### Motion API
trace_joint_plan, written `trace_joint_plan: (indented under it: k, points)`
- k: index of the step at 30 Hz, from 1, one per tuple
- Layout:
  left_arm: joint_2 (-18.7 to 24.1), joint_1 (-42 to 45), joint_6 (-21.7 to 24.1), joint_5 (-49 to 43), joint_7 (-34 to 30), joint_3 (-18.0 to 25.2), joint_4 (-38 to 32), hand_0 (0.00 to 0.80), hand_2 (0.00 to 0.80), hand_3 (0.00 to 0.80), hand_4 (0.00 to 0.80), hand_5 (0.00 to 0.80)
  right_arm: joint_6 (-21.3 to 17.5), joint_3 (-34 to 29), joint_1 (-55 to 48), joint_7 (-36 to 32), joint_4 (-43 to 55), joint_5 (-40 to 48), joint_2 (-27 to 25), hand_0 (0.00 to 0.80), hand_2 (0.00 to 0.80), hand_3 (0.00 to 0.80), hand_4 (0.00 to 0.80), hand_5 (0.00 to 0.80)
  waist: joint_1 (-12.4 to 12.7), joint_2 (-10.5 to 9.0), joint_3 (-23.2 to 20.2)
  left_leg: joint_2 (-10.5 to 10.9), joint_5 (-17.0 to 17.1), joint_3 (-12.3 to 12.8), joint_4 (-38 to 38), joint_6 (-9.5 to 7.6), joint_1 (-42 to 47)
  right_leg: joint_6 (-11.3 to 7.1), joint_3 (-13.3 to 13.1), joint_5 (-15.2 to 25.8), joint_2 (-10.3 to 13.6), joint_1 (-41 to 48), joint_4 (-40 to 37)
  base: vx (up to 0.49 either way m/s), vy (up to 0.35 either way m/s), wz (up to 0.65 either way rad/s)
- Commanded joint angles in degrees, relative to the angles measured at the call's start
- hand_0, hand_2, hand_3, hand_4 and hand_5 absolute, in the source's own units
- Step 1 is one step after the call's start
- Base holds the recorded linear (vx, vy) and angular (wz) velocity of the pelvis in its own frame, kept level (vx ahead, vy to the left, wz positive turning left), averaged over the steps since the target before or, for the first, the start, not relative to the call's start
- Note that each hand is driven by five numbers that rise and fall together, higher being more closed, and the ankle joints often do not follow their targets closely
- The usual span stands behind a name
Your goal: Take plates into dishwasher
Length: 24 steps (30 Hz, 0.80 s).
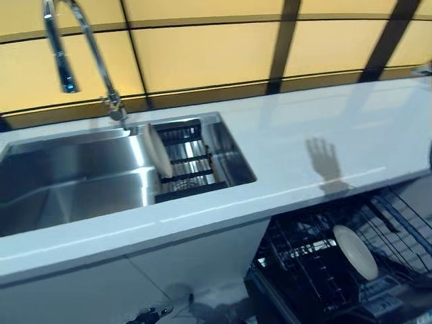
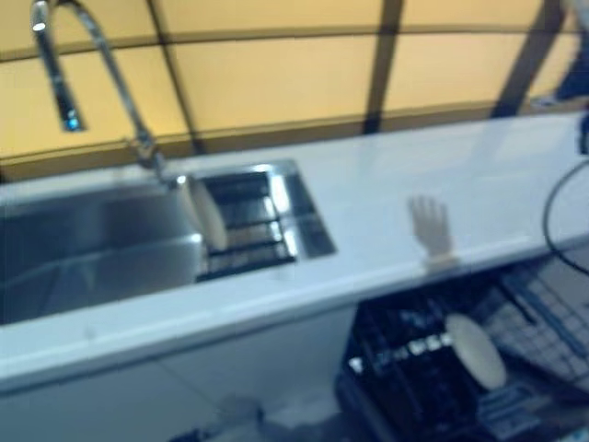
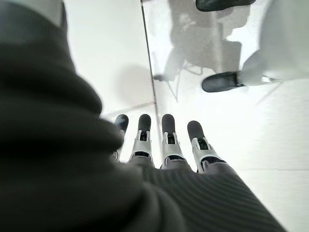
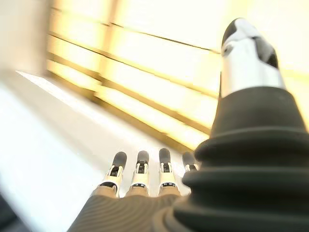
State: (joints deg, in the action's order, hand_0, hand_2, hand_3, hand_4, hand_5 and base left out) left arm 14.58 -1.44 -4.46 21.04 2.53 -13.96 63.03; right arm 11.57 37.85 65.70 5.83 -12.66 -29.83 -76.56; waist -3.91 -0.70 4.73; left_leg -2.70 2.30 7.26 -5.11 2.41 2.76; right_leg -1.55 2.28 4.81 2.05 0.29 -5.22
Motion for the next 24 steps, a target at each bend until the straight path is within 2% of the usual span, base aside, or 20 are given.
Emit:
trace_joint_plan:
  k: [1,4,13,18,24]
  points:
    - [3.5,-2.4,0.9,0.4,0.8,-2.9,2.3,0.0,0.0,0.0,0.0,0.0,-4.6,6.5,12.2,3.0,-1.7,-1.7,2.6,0.0,0.0,0.0,0.0,0.0,3.2,-4.17,0.2,1.2,-4.4,-3.7,0.1,-2.3,0.3,-3.28,2.6,-4.2,1.4,1.8,0.2,0.03,0.035,0.38]
    - [3.6,-2.0,1.3,1.3,0.7,-3.0,1.7,0.0,0.0,0.0,0.0,0.0,-8.0,9.3,14.3,5.2,-2.5,-3.5,4.8,0.0,0.0,0.0,0.0,0.0,4.7,-3.97,0.5,1.9,-4.0,-5.6,0.1,-2.27,-0.5,-3.35,4.7,-4.4,2.0,2.0,0.2,0.039,0.055,0.37]
    - [5.1,-0.2,3.0,1.4,0.1,-2.2,0.3,0.0,0.0,0.0,0.0,0.0,-11.1,16.5,19.8,3.8,-3.6,-7.4,8.0,0.0,0.0,0.0,0.0,0.0,8.4,-4.35,1.9,3.6,-3.0,-10.3,0.1,-2.55,-2.2,-3.65,10.1,-4.8,3.4,3.0,0.2,0.056,0.065,0.34]
    - [5.8,0.2,3.2,1.9,-0.3,-2.0,-0.5,0.0,0.0,0.0,0.0,0.0,-11.4,20.3,23.2,2.0,-4.7,-11.4,9.8,0.0,0.0,0.0,0.0,0.0,10.0,-4.78,2.9,4.0,-2.2,-11.9,0.1,-2.52,-3.7,-3.69,11.9,-4.8,3.7,2.3,0.2,0.032,0.042,0.19]
    - [6.3,0.3,3.8,2.6,-1.1,-2.0,-1.6,0.0,0.0,0.0,0.0,0.0,-11.6,22.9,26.0,2.1,-5.6,-14.6,10.5,0.0,0.0,0.0,0.0,0.0,10.6,-5.41,4.9,4.0,-1.4,-12.8,0.1,-2.31,-5.8,-3.54,12.7,-4.5,3.5,0.8,0.2,-0.005,0.034,0.17]
